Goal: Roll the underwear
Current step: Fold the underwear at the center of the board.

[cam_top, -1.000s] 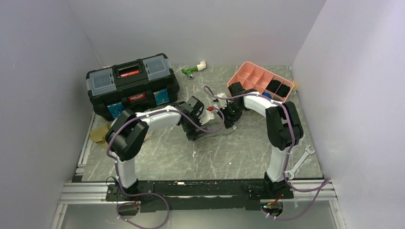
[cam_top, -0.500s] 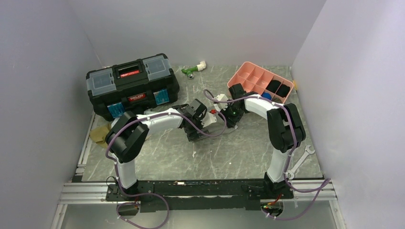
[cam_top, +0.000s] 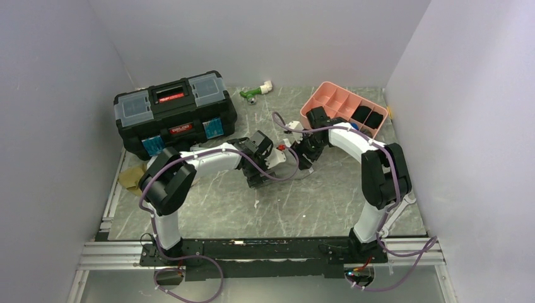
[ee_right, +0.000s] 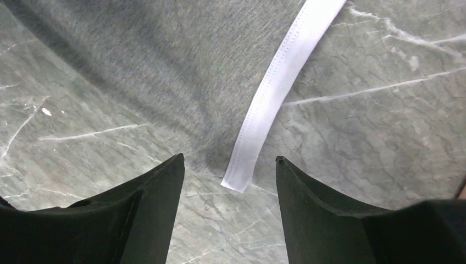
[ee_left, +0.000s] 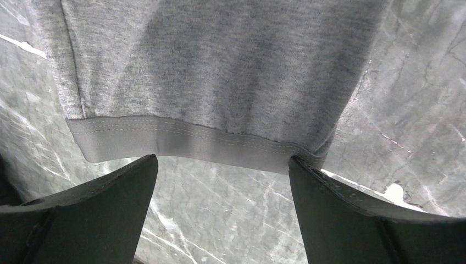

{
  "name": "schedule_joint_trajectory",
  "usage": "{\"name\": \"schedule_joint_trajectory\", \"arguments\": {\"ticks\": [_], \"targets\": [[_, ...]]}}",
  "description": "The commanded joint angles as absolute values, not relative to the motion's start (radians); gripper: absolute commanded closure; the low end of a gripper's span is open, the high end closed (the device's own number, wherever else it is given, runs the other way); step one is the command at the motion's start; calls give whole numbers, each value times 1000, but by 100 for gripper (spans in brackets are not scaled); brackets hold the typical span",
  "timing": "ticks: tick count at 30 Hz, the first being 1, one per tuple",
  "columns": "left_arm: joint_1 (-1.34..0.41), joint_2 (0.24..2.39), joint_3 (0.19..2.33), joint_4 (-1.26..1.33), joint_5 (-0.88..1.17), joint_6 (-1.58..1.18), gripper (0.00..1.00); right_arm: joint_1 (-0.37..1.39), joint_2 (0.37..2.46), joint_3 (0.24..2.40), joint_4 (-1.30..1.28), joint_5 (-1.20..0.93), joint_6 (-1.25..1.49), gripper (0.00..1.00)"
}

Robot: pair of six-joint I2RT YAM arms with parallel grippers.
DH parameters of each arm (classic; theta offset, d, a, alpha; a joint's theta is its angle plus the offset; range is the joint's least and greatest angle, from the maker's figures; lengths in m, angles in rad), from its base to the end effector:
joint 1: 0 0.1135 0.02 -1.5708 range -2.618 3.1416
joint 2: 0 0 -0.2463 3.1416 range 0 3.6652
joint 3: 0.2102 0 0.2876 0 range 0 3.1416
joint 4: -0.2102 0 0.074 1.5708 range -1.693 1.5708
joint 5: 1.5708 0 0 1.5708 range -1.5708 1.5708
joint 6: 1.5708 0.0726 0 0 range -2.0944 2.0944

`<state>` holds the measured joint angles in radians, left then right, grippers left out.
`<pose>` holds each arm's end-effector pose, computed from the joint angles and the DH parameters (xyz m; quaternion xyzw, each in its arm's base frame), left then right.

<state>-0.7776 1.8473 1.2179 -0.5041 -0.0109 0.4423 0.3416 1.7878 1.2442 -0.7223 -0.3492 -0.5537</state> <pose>0.2942 -0.2885 0.1006 0.5582 0.8008 -0.0310 0.2148 0.3568 0.1532 0.1242 -0.4451 0.8661 0.1549 0.1669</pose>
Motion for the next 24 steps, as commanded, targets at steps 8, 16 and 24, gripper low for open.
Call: {"name": "schedule_joint_trajectory", "arguments": {"ticks": [8, 16, 24], "targets": [[-779, 1799, 1209, -562, 42, 457, 5, 339, 1814, 1151, -628, -253, -581, 34], [-780, 1799, 1179, -551, 39, 481, 5, 338, 1822, 1126, -595, -150, -585, 36], [-777, 1773, 1159, -536, 40, 474, 5, 337, 1771, 1190, -727, -228, -619, 35]]}}
